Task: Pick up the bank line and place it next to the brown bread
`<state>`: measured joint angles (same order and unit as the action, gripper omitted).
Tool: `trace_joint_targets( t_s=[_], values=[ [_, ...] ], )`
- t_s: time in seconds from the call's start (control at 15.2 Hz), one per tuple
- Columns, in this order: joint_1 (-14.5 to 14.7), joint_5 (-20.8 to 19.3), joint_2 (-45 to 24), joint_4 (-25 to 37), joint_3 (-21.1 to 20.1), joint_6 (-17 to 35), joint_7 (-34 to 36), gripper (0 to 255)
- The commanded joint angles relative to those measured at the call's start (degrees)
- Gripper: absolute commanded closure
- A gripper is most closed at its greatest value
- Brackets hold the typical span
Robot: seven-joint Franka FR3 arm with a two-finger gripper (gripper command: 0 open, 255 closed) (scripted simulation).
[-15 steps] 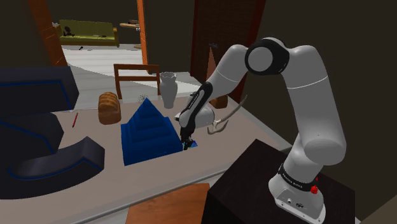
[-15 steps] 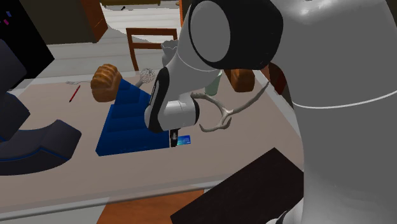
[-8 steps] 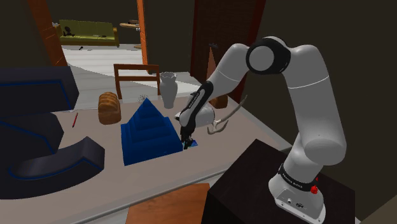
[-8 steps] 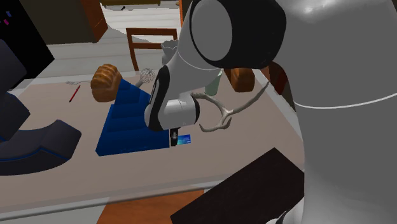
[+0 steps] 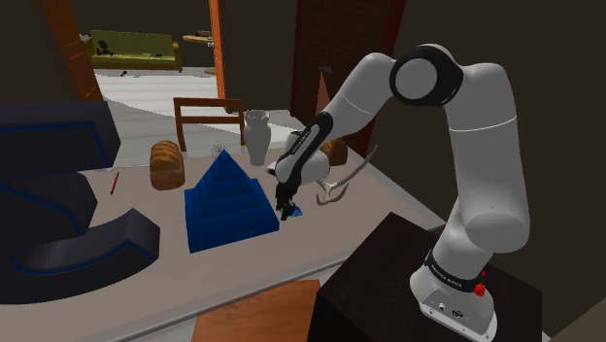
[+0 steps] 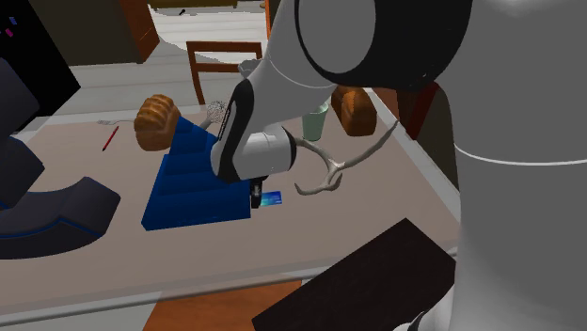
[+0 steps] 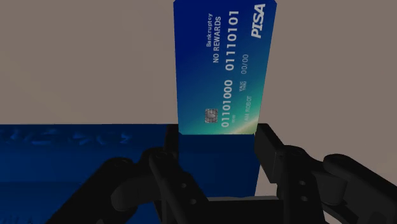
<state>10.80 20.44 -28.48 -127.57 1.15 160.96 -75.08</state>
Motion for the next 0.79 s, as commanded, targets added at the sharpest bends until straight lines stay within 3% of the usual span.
trace_joint_targets(
  t_s=[0.0,0.73],
  values=[
    [0.36,-0.52,1.56,-0.37,0.55,-1.23,0.5,255],
    [2.17,-3.76,9.51,-1.68,3.08,-7.82,3.7,255]
  ],
)
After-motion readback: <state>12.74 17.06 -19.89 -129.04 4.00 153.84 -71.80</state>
